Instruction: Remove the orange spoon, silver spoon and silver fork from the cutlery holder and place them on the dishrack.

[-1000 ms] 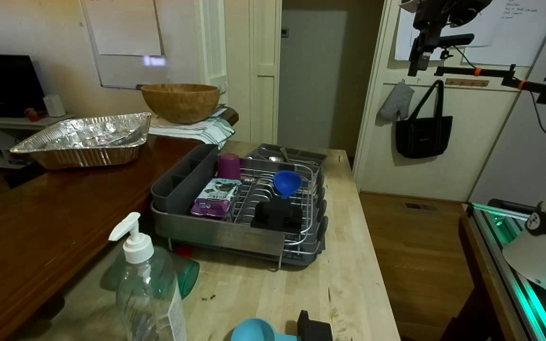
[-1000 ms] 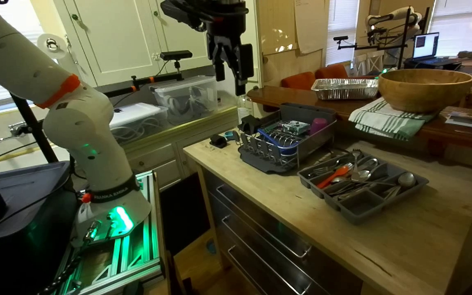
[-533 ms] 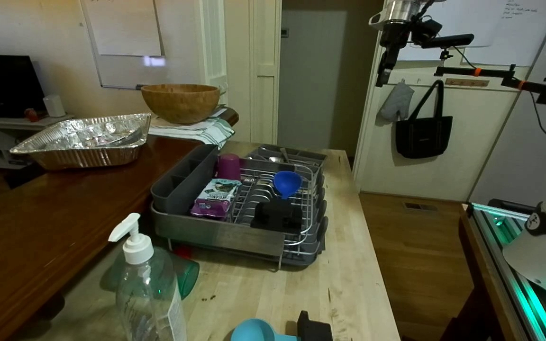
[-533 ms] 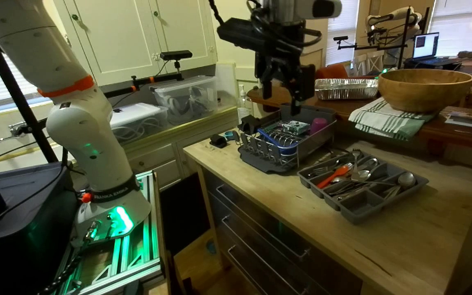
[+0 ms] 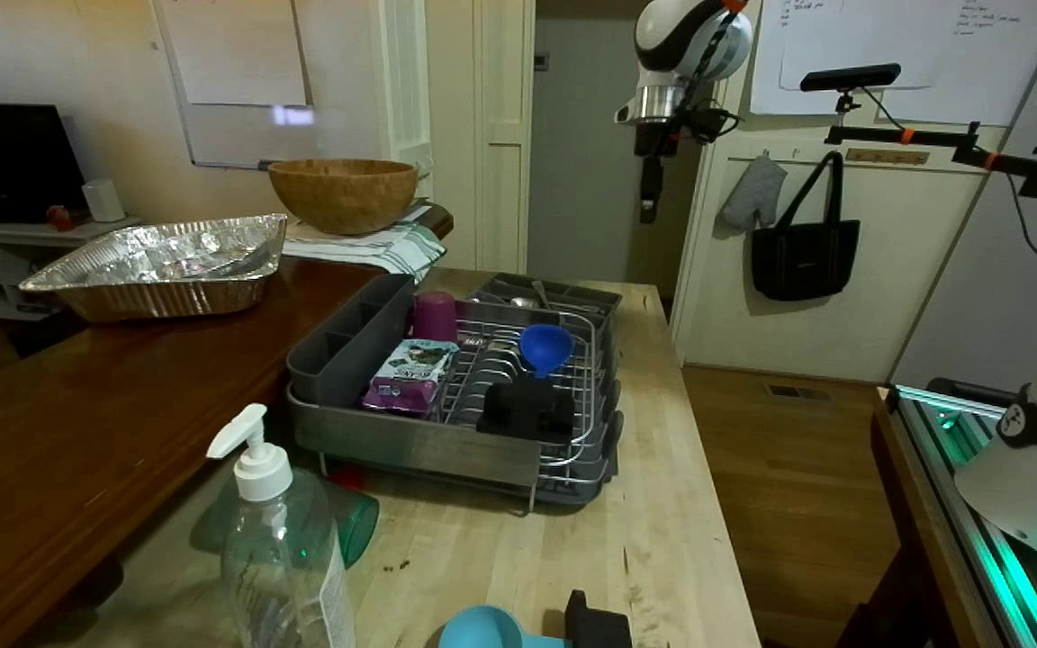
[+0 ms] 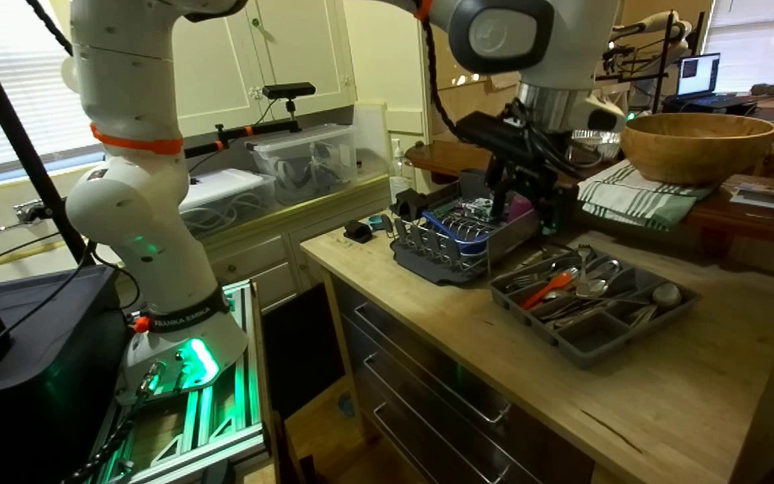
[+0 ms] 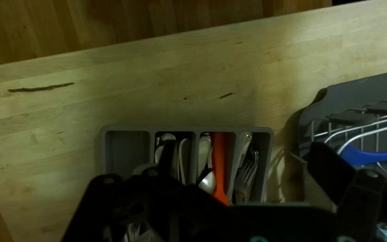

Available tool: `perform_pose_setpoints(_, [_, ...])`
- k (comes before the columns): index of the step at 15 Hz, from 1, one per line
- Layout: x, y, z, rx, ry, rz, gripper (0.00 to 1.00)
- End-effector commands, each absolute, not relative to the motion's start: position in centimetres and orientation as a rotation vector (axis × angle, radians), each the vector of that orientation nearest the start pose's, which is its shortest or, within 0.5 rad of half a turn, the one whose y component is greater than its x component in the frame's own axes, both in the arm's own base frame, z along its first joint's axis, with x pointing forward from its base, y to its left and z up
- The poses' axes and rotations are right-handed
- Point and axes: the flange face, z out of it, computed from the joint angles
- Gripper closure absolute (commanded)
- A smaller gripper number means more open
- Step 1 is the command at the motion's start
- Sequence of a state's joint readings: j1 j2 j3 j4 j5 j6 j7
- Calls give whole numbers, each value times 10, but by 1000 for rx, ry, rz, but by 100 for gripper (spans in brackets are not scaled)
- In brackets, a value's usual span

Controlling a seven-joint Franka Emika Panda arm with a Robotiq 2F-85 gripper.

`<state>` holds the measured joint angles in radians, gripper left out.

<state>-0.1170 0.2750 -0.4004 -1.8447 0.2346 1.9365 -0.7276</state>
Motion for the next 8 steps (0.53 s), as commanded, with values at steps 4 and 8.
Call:
perform_pose_setpoints(4, [569,-268,311,-2935,-93,221,0])
perform_pose_setpoints(8, [576,-273,300,-2935,-74,234,0])
